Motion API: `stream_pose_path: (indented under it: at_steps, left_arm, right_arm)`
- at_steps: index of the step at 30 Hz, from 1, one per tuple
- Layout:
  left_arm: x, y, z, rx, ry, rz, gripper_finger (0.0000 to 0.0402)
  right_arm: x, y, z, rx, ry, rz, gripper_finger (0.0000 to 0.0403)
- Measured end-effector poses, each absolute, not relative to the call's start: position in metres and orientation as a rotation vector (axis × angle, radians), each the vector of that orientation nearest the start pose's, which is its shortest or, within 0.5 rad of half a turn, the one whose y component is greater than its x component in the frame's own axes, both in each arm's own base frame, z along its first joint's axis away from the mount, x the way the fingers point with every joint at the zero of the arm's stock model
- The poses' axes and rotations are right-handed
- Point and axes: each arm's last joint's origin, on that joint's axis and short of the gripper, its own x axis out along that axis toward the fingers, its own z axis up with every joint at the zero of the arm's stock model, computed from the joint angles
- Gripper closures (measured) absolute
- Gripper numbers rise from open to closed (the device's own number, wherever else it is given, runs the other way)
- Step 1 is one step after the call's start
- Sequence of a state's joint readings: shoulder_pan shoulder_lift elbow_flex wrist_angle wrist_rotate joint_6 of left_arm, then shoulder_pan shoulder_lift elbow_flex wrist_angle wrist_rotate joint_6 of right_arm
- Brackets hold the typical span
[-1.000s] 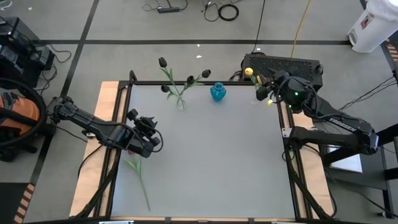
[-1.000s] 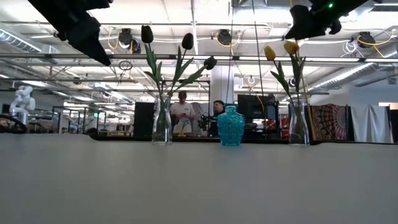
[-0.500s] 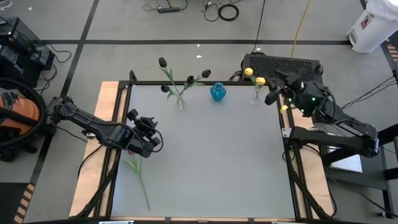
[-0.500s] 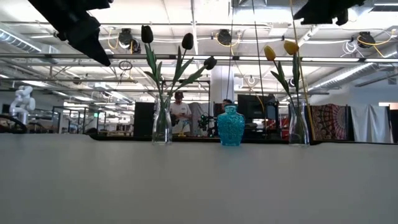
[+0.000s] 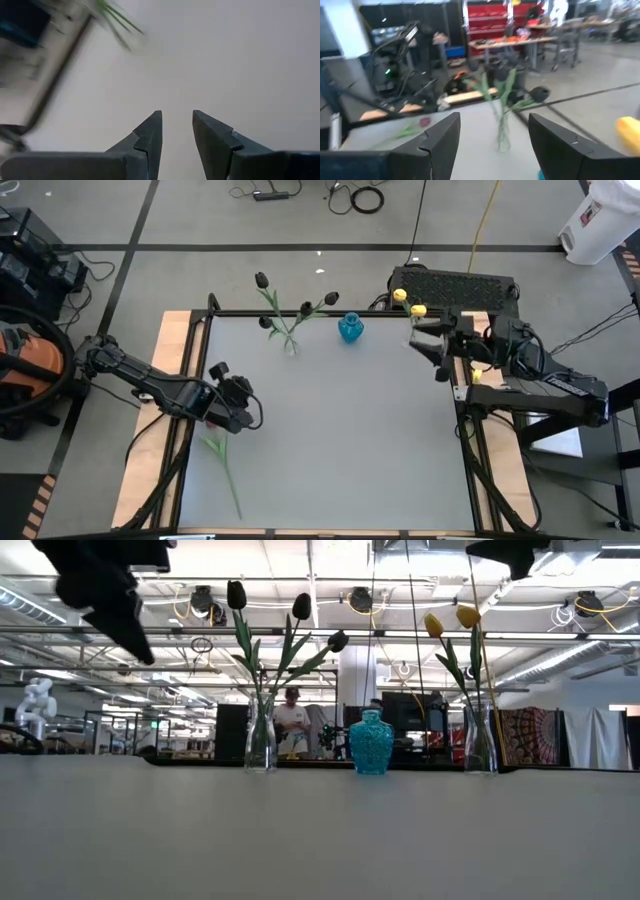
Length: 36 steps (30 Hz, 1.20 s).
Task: Sort flowers into vase by color
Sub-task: Put the red flower into the blue flower vase
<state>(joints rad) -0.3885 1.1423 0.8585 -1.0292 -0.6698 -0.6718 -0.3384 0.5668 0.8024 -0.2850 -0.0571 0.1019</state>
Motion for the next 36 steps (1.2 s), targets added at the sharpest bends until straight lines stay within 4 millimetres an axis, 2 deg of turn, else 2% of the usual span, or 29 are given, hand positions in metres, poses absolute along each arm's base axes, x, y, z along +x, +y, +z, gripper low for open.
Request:
stream_pose_path:
  at_steps: [5,12,19,24,29,32,36]
  left_arm:
    - [0.177,-0.058,0.242,-0.151,1.060,0.519,0.0285]
    - [0.176,-0.063,0.240,-0.551,1.089,0.607,0.0285]
    - [0.173,-0.070,0.240,-0.800,1.128,0.661,0.0285]
    - [0.168,-0.086,0.237,-1.015,1.152,0.750,0.0285]
    - [0.166,-0.110,0.231,-1.252,1.178,0.859,0.0285]
    - [0.167,-0.122,0.225,-1.318,1.173,0.904,0.0285]
    - [0.168,-0.133,0.214,-1.318,1.203,0.985,0.0285]
  right_arm:
    - [0.122,-0.034,0.351,0.120,0.088,-0.230,0.0177]
    - [0.140,-0.030,0.341,0.128,0.179,-0.174,0.0177]
    - [0.156,-0.024,0.333,0.096,0.245,-0.115,0.0177]
    - [0.163,-0.020,0.329,0.085,0.277,-0.080,0.0177]
    - [0.168,-0.016,0.326,0.024,0.298,-0.048,0.0177]
    - [0.169,-0.014,0.326,0.014,0.300,-0.034,0.0177]
    - [0.169,-0.011,0.328,0.060,0.279,-0.029,0.0177]
